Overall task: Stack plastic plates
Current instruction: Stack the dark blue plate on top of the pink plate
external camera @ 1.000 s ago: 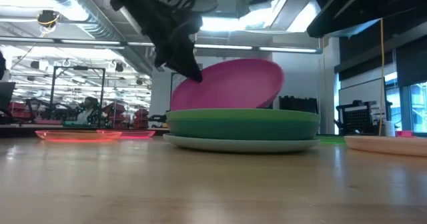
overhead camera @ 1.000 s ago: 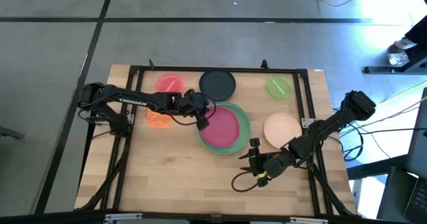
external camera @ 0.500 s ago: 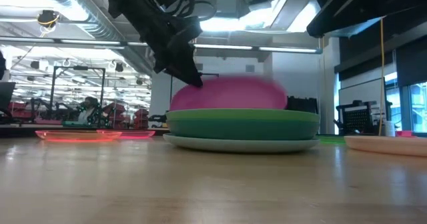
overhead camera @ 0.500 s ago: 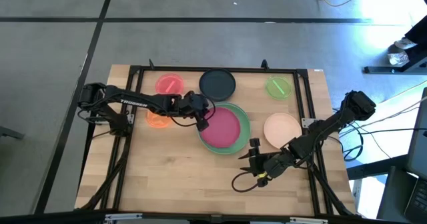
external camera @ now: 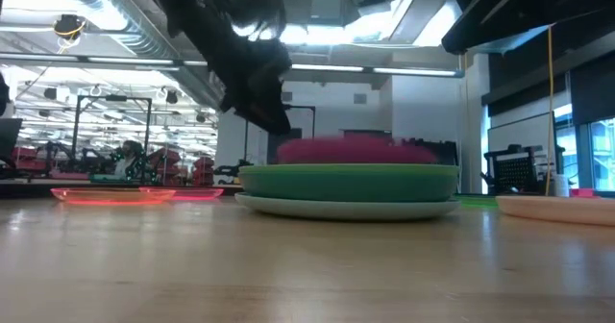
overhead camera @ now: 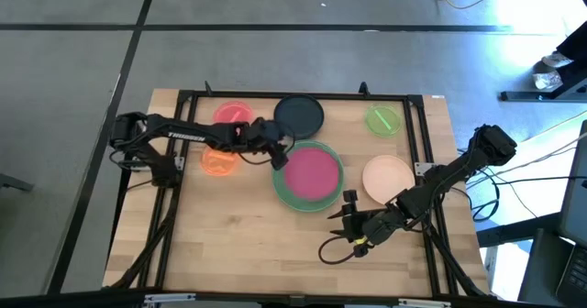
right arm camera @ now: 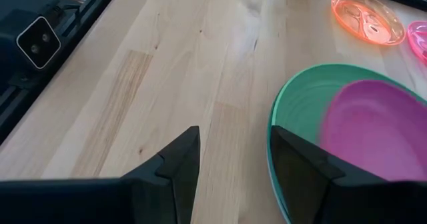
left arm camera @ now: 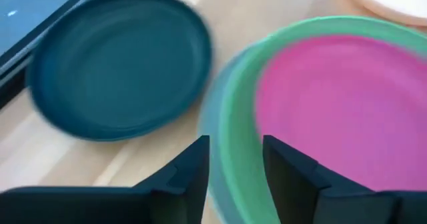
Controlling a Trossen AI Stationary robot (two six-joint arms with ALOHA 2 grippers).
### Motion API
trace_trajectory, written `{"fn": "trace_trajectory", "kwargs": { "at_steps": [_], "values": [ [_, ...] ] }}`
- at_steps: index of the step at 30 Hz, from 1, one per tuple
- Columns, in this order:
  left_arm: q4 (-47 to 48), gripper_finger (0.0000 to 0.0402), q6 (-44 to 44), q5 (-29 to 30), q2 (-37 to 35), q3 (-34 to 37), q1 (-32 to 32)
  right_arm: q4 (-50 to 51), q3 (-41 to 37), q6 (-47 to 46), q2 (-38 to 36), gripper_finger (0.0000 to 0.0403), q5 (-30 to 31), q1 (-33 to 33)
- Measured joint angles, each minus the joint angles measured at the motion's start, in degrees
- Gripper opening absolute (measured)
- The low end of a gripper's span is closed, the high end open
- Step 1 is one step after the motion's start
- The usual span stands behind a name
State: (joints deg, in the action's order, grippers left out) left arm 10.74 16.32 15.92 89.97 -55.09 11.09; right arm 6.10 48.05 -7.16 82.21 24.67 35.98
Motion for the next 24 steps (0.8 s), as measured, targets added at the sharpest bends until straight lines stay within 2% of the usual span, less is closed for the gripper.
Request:
{"fn": "trace_trajectory", "kwargs": {
  "at_steps": [5,10,14,19,24],
  "values": [
    [-1.45,0.0157,3.77,-0.26,3.12,0.00,6.84,-0.04,-0.04,-0.08,0.00,0.0172,0.84,0.01],
    [-2.04,0.0160,8.09,-0.67,6.41,0.00,13.74,1.81,-0.04,-1.07,0.00,0.0172,0.67,0.01],
    [-3.26,0.0159,9.56,-4.64,8.38,0.00,18.31,4.20,-0.04,-2.30,0.02,0.0172,0.55,0.01],
    [-4.42,0.0158,13.20,-6.39,9.84,0.00,22.48,4.84,-0.04,-3.10,0.02,0.0172,1.25,0.01],
    [-7.97,0.0158,16.61,-8.77,12.02,-0.02,23.94,4.63,-0.04,-3.10,0.02,0.0172,1.29,0.01]
  ]
}}
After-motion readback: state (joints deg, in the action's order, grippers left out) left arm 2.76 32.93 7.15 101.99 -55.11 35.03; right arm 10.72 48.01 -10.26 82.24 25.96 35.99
